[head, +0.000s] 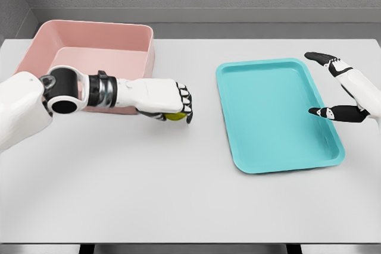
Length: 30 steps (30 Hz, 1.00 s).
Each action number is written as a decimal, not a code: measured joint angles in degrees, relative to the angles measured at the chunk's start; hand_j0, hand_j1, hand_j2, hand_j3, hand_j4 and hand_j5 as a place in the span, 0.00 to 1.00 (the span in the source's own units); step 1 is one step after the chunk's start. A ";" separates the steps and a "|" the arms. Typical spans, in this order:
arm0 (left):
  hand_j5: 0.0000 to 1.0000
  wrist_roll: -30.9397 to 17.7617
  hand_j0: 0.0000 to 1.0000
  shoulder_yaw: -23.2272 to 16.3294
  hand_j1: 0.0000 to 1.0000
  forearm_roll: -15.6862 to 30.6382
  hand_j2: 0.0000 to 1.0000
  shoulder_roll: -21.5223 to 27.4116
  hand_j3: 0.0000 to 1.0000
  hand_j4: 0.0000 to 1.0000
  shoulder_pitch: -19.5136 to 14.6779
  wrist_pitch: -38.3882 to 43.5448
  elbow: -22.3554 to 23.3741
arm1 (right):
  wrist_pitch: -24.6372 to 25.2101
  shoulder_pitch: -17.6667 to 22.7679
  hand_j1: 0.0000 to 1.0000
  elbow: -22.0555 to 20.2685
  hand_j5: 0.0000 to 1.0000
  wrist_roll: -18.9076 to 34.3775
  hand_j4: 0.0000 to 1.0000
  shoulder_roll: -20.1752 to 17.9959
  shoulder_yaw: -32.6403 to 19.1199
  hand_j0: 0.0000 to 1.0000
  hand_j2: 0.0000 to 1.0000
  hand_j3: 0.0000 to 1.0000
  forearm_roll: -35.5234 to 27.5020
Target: Put the tennis from the blue tray into the pink basket with both arms
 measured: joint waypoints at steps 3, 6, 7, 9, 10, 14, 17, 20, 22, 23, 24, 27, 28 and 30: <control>0.59 0.00 0.59 0.04 0.59 0.09 0.59 0.02 0.59 0.59 -0.97 0.00 0.00 | 0.00 0.00 1.00 0.00 1.00 0.00 1.00 0.01 0.00 1.00 1.00 1.00 0.00; 0.59 0.00 0.59 0.05 0.59 0.27 0.59 0.05 0.59 0.59 -1.93 0.00 -0.01 | 0.00 0.00 1.00 0.00 1.00 0.00 1.00 0.00 0.00 1.00 1.00 1.00 0.00; 0.59 0.00 0.59 0.05 0.59 0.40 0.59 0.07 0.59 0.59 -2.11 0.00 0.00 | 0.00 0.00 1.00 0.00 1.00 0.00 1.00 0.00 0.00 1.00 1.00 1.00 0.00; 0.59 -0.01 0.59 0.06 0.59 0.60 0.59 0.12 0.59 0.59 -2.90 0.00 0.00 | 0.00 0.00 1.00 0.00 1.00 0.00 1.00 0.01 0.00 1.00 1.00 1.00 0.00; 0.59 0.01 0.59 0.06 0.59 0.69 0.59 0.14 0.59 0.59 -3.25 0.00 0.01 | 0.00 0.00 1.00 0.00 1.00 0.00 1.00 0.01 0.00 1.00 1.00 1.00 0.00; 0.59 0.02 0.59 0.06 0.59 0.90 0.59 0.32 0.59 0.59 -4.75 0.01 0.14 | 0.00 0.00 1.00 0.01 1.00 0.00 1.00 0.03 0.00 1.00 1.00 1.00 0.02; 0.59 0.02 0.59 0.08 0.59 1.45 0.59 1.19 0.59 0.59 -6.15 0.00 0.22 | 0.00 0.00 1.00 0.01 1.00 0.00 1.00 0.03 0.00 1.00 1.00 1.00 0.03; 0.59 0.01 0.59 0.14 0.59 2.01 0.59 2.49 0.59 0.59 -6.77 0.00 0.22 | 0.00 0.00 1.00 0.00 1.00 0.00 1.00 0.03 0.00 1.00 1.00 1.00 0.01; 0.59 0.01 0.59 0.18 0.59 2.36 0.59 3.57 0.59 0.59 -7.38 0.00 0.20 | 0.00 0.00 1.00 0.00 1.00 0.00 1.00 0.03 0.00 1.00 1.00 1.00 0.00; 0.59 0.01 0.59 0.23 0.59 2.53 0.59 4.16 0.59 0.59 -7.38 0.00 0.20 | 0.00 0.00 1.00 0.00 1.00 0.00 1.00 0.03 0.00 1.00 1.00 1.00 0.00; 0.59 0.00 0.59 0.28 0.59 2.68 0.59 4.78 0.59 0.59 -7.47 -0.01 0.21 | 0.00 0.00 1.00 0.00 1.00 0.00 1.00 0.03 0.00 1.00 1.00 1.00 0.00; 0.59 -0.01 0.59 0.59 0.59 3.19 0.59 6.71 0.59 0.59 -8.17 -0.01 0.50 | 0.00 0.00 1.00 0.01 1.00 0.00 1.00 0.03 0.00 1.00 1.00 1.00 0.00; 0.60 -0.02 0.60 0.79 0.60 3.28 0.60 7.39 0.60 0.60 -8.17 -0.02 0.59 | 0.00 0.00 1.00 0.01 1.00 0.00 1.00 0.04 0.00 1.00 1.00 1.00 0.01; 0.60 -0.03 0.60 1.43 0.60 3.48 0.60 8.88 0.60 0.60 -8.35 -0.02 0.91 | 0.00 0.00 1.00 0.05 1.00 0.00 1.00 0.04 0.00 1.00 1.00 1.00 0.01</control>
